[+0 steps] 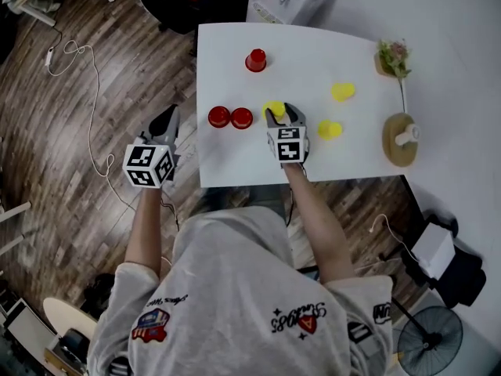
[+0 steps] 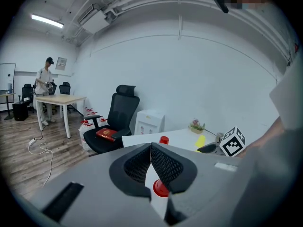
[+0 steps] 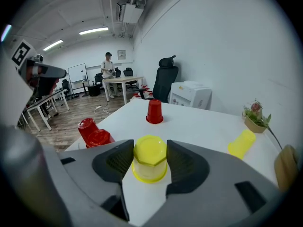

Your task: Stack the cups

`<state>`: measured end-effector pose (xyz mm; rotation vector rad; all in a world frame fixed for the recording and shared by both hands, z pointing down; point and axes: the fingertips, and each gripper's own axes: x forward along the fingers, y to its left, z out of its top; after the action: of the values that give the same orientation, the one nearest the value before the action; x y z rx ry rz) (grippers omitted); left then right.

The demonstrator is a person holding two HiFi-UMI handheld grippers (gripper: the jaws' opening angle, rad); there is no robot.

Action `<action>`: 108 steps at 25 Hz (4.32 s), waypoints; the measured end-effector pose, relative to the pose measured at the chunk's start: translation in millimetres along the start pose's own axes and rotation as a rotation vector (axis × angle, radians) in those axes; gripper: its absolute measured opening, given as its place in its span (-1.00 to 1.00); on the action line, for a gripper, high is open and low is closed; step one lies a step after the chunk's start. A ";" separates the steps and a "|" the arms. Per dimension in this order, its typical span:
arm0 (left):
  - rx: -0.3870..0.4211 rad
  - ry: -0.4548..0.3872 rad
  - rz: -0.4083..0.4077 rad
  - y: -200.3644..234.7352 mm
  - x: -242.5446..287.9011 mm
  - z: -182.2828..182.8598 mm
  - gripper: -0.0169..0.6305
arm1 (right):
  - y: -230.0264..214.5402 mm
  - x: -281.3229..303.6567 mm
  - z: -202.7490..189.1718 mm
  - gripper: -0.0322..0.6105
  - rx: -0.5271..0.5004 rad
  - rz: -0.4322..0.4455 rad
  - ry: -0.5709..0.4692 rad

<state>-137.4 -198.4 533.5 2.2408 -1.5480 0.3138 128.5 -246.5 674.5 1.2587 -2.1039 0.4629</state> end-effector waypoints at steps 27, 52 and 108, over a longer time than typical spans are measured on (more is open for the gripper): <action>0.019 0.002 -0.011 6.9 -25.9 -3.8 -0.93 | 35.7 -7.1 -24.5 -0.21 -0.003 0.016 0.022; -0.010 -0.008 0.020 19.7 8.5 8.0 -0.93 | -34.5 16.1 88.5 -0.14 -0.004 0.014 -0.166; -0.048 -0.017 0.027 44.0 -26.0 -9.5 -0.92 | 53.2 5.2 145.1 -0.22 -0.180 0.195 -0.103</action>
<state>-187.4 -185.8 540.2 2.1927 -1.5791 0.2636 30.9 -309.3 572.5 0.9990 -2.3107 0.2890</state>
